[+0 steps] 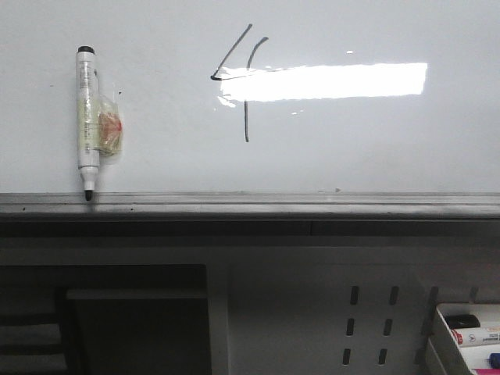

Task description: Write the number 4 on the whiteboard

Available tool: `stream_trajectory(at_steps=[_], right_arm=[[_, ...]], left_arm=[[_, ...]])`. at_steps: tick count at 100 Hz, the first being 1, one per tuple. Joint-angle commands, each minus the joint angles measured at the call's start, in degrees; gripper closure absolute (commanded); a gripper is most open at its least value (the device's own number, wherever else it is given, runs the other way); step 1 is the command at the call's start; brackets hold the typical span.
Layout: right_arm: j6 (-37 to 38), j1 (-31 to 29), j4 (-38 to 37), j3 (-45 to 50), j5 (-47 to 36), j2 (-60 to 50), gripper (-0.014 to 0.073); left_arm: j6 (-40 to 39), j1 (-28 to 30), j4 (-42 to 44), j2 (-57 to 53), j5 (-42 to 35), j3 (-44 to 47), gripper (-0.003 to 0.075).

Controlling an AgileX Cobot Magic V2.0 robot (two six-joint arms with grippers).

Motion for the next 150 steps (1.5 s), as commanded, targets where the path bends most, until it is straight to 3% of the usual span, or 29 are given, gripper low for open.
stream_trajectory(at_steps=[1, 82, 109, 118, 135, 141, 150], right_arm=[[-0.4, -0.3, 1.3, -1.4, -2.0, 0.5, 0.0661], [-0.4, -0.3, 1.3, -1.4, -2.4, 0.5, 0.0661], [-0.4, -0.3, 1.0, -0.2, -14.8, 0.5, 0.0661], [2.6, -0.3, -8.4, 0.5, -17.1, 0.5, 0.0661], [30.1, -0.3, -42.2, 1.8, -18.8, 0.5, 0.0661], [39.7, -0.3, -51.8, 3.2, -18.8, 0.5, 0.0661], [46.3, -0.3, -61.0, 4.8, -17.8, -0.1, 0.0661]], left_arm=[[-0.9, 0.6, 0.1, -1.6, -3.4, 1.7, 0.0741], [-1.0, 0.0, -2.1, -1.6, -3.1, 1.6, 0.0741], [-1.0, 0.0, -2.1, -1.6, -3.1, 1.6, 0.0741], [-1.0, 0.0, -2.1, -1.6, -3.1, 1.6, 0.0741], [-1.0, 0.0, -2.1, -1.6, -3.1, 1.6, 0.0741], [-1.0, 0.0, -2.1, -1.6, -3.1, 1.6, 0.0741], [-1.0, 0.0, -2.1, -1.6, -3.1, 1.6, 0.0741]])
